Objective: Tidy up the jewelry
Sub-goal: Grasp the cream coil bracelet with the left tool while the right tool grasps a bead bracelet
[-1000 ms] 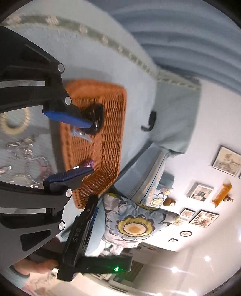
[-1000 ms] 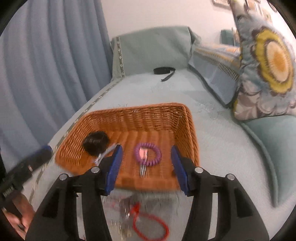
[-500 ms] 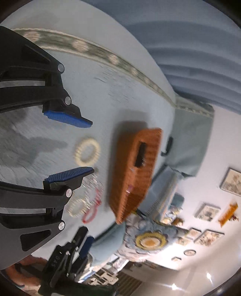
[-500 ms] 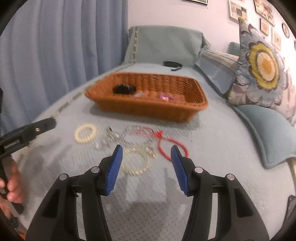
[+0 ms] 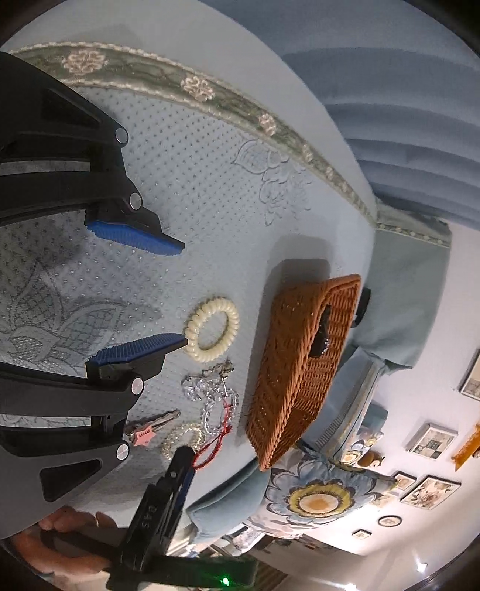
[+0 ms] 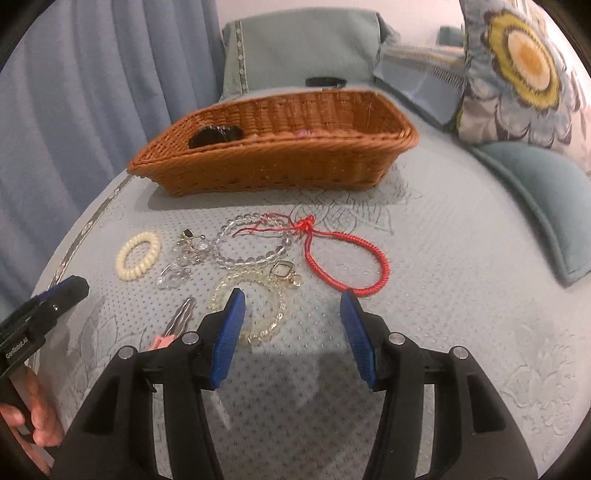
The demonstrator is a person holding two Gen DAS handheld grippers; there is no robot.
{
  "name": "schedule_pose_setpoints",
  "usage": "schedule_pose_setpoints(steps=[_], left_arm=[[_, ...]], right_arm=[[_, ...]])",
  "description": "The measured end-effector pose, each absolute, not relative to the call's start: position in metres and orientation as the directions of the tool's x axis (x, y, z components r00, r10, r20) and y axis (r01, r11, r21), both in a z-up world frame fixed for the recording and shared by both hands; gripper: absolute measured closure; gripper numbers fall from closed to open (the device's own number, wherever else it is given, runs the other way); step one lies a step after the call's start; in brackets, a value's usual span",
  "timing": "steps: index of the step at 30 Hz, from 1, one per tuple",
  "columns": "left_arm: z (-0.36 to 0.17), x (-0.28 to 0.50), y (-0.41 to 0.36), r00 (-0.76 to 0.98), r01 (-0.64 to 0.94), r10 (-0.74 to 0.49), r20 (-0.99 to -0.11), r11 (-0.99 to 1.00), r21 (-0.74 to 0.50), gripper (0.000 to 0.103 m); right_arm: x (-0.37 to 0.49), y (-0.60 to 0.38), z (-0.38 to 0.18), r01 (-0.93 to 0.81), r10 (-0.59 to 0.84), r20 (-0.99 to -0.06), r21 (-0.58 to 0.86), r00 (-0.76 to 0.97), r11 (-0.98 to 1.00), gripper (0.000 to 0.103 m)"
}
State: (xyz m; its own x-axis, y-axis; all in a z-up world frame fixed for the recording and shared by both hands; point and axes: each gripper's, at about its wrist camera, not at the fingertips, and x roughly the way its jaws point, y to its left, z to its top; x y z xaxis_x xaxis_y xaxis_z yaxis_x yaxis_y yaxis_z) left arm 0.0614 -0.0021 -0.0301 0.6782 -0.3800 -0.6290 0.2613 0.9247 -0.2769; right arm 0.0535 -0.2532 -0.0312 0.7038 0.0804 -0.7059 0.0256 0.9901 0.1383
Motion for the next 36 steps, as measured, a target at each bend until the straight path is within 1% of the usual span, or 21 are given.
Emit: schedule_pose_setpoints(steps=[2,3,4,7,11,12,14,16,18,19,22,23,24,28,33,36], left_arm=[[-0.029,0.068,-0.004,0.662,0.271,-0.397,-0.636,0.918,-0.29,0.061],[-0.027,0.072,-0.007,0.656,0.278,-0.405,-0.637,0.914,-0.294,0.061],[-0.026,0.077,-0.01,0.651,0.283,-0.407,-0.641,0.914,-0.292,0.061],[-0.025,0.099,-0.028,0.635,0.28,-0.363,-0.683,0.931,-0.234,0.061],[-0.031,0.122,-0.04,0.6,0.269,-0.333,-0.727,0.94,-0.209,0.061],[-0.032,0.124,-0.043,0.603,0.27,-0.32,-0.731,0.944,-0.19,0.061],[-0.033,0.123,-0.049,0.613,0.275,-0.292,-0.734,0.95,-0.148,0.062],[-0.034,0.12,-0.054,0.625,0.279,-0.263,-0.735,0.955,-0.105,0.07],[-0.035,0.118,-0.057,0.63,0.285,-0.249,-0.735,0.955,-0.079,0.088],[-0.035,0.117,-0.058,0.635,0.284,-0.24,-0.735,0.956,-0.067,0.093],[-0.033,0.114,-0.059,0.642,0.293,-0.249,-0.725,0.954,-0.067,0.094],[-0.032,0.111,-0.058,0.647,0.297,-0.258,-0.717,0.952,-0.074,0.094],[-0.031,0.109,-0.057,0.652,0.3,-0.266,-0.71,0.951,-0.08,0.094],[-0.024,0.099,-0.049,0.687,0.301,-0.297,-0.663,0.947,-0.113,0.094],[-0.017,0.088,-0.042,0.723,0.306,-0.332,-0.606,0.94,-0.149,0.094],[-0.016,0.088,-0.041,0.725,0.304,-0.337,-0.601,0.939,-0.159,0.094]], right_arm=[[0.055,-0.251,-0.031,0.02,0.081,-0.704,0.134,0.705,0.991,0.053],[0.057,-0.25,-0.031,0.015,0.079,-0.707,0.126,0.703,0.992,0.054],[0.059,-0.248,-0.031,0.009,0.079,-0.71,0.119,0.699,0.993,0.06],[0.062,-0.244,-0.031,-0.001,0.073,-0.715,0.101,0.695,0.995,0.066],[0.067,-0.241,-0.032,-0.009,0.067,-0.721,0.083,0.689,0.996,0.067],[0.067,-0.241,-0.032,-0.011,0.065,-0.722,0.079,0.689,0.997,0.068],[0.067,-0.238,-0.032,-0.023,0.067,-0.722,0.07,0.689,0.997,0.073],[0.066,-0.234,-0.033,-0.043,0.072,-0.721,0.059,0.689,0.997,0.083],[0.065,-0.23,-0.033,-0.057,0.079,-0.72,0.054,0.689,0.997,0.088],[0.064,-0.23,-0.033,-0.06,0.078,-0.719,0.051,0.69,0.997,0.088],[0.061,-0.231,-0.033,-0.072,0.098,-0.716,0.067,0.691,0.995,0.09],[0.058,-0.232,-0.033,-0.077,0.112,-0.713,0.081,0.693,0.994,0.093],[0.056,-0.233,-0.033,-0.082,0.124,-0.708,0.093,0.696,0.992,0.094],[0.045,-0.235,-0.03,-0.094,0.147,-0.681,0.114,0.718,0.989,0.094],[0.029,-0.236,-0.021,-0.118,0.171,-0.615,0.126,0.77,0.985,0.094],[0.021,-0.239,-0.017,-0.127,0.182,-0.582,0.135,0.793,0.983,0.094]])
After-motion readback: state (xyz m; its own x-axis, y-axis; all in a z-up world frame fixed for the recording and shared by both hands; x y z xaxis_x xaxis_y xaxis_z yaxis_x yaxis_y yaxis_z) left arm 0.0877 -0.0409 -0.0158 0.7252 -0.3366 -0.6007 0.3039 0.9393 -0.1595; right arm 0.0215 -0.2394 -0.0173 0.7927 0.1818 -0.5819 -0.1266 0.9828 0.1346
